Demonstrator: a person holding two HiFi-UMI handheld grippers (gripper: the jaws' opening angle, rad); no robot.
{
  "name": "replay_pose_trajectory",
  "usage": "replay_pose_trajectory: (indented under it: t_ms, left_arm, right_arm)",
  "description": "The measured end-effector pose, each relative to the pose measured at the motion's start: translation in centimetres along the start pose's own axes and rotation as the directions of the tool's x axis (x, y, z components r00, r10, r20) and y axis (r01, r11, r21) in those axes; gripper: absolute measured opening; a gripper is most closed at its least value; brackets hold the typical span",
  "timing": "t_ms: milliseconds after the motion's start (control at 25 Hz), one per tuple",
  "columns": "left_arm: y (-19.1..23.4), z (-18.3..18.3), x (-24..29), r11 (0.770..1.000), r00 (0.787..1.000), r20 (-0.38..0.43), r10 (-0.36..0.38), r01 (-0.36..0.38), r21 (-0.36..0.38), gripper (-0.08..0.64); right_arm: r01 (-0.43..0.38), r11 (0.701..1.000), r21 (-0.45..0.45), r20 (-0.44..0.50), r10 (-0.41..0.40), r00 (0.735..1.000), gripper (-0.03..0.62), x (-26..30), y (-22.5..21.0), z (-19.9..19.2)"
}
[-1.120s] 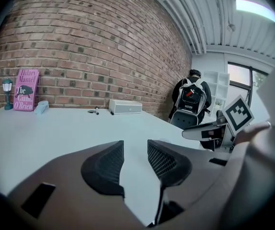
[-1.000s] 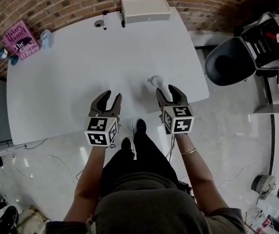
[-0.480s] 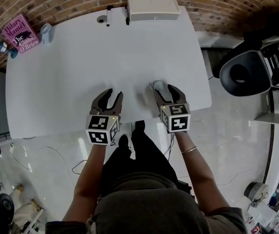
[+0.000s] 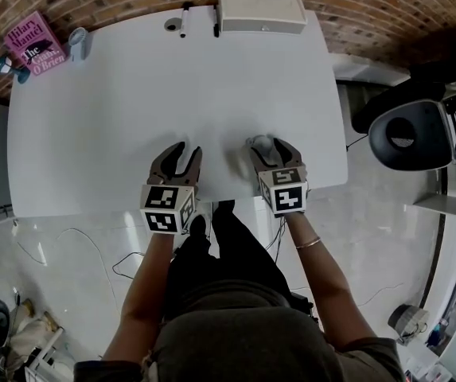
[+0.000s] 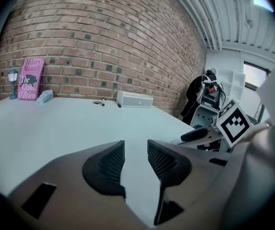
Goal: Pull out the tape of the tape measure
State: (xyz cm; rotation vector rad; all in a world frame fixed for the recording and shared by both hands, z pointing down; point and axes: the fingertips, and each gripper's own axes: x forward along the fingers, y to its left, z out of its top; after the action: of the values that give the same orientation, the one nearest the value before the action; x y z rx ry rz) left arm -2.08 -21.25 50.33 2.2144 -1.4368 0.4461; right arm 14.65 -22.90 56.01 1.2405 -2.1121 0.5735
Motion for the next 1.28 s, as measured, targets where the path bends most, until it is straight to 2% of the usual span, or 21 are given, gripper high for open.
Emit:
replay_pose_trajectory:
  t_ms: [280, 520, 840, 1080, 1280]
  left_arm:
    - [0.8, 0.2, 0.3, 1.0, 1.0, 0.003, 0.023, -0.023, -0.016, 0.144]
    - [1.5, -0.3, 0.2, 0.999, 0.999, -0.005, 0.041, -0.041, -0.029, 0.144]
    - [1.1, -0.6, -0.2, 0.999, 1.0, 0.0, 0.023, -0.023, -0.032, 0.144]
    - [0.9, -0.2, -0.9, 1.0, 1.0, 0.018, -0.005, 0.005, -0.017, 0.144]
    - [0.3, 0.0, -1.4, 0.999, 0.999, 0.031, -0.041, 0.042, -0.012, 0.144]
  right_arm:
    - [-0.001, 1.0, -0.019, -0.042, 0.0, 0.999, 0.234, 1.0, -0.1, -0.5]
    - [-0.006, 1.0, -0.022, -0.034, 0.005, 0.999, 0.229, 1.1, 0.1, -0.5]
    - [0.015, 0.997, -0.079, -0.026, -0.017, 1.0, 0.224, 1.0, -0.2, -0.6]
    - [-0.008, 0.988, -0.153, 0.068, 0.019, 0.997, 0.224, -0.2, 1.7, 1.8]
    - [-0.032, 0.966, -0.257, 0.136, 0.069, 0.988, 0.224, -1.3, 4.1, 3.8]
